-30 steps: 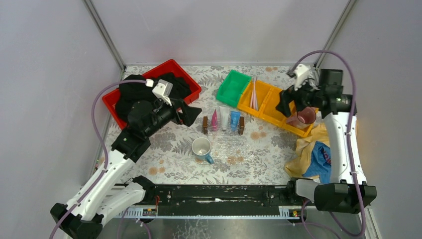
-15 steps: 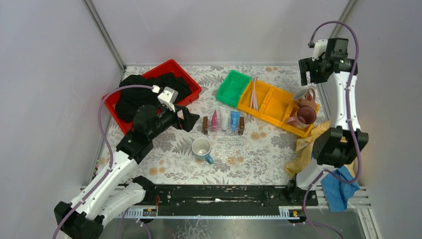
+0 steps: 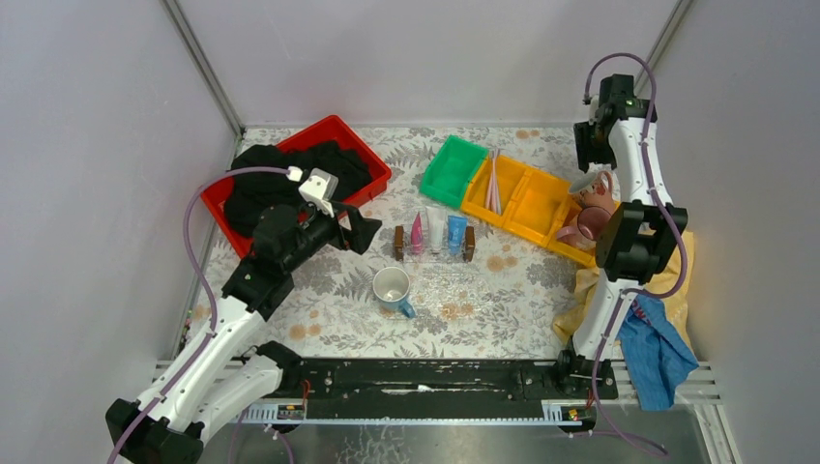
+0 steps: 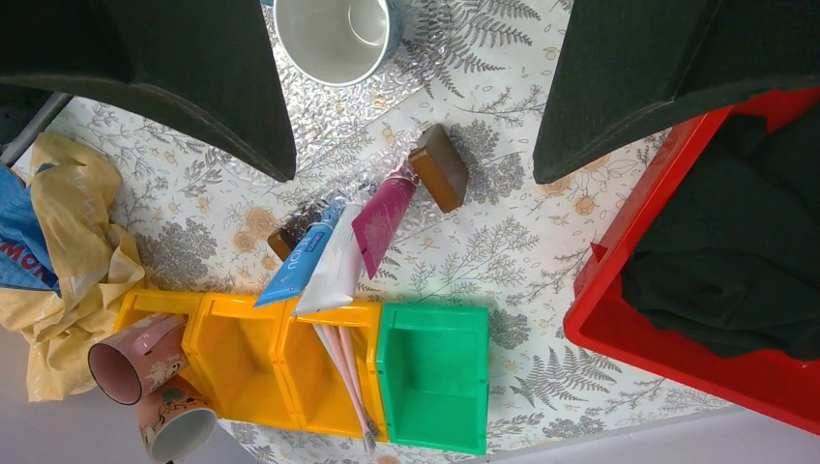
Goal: Prepare toiletry sets of a toothbrush and toothpaste on the tray
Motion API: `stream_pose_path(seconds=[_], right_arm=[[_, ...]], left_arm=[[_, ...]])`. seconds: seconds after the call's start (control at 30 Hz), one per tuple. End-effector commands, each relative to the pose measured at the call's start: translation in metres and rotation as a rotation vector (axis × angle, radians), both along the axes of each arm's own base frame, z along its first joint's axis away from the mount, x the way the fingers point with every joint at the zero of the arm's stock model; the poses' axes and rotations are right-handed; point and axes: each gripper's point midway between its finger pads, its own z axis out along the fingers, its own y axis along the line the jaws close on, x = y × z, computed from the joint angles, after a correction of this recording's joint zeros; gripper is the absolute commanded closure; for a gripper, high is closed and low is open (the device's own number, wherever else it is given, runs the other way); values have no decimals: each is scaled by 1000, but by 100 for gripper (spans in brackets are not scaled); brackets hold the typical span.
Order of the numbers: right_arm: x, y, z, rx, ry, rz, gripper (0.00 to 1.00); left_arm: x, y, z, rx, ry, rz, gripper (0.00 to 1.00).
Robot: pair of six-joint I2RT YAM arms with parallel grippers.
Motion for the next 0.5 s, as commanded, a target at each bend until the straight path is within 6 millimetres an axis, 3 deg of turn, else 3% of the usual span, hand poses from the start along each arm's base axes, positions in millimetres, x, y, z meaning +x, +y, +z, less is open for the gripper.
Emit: stream_pose_path(seconds=[0.0, 0.2, 0.47], right_arm=[[-2, -4, -1, -54, 22, -38, 38], [-2, -10, -16, -97, 69, -46, 54], [-2, -7, -30, -140, 116, -37, 62]], left_arm=[[5, 3, 16, -11, -79, 11, 0], [6, 4, 15, -10, -78, 15, 0], [7, 5, 14, -9, -77, 20, 0]])
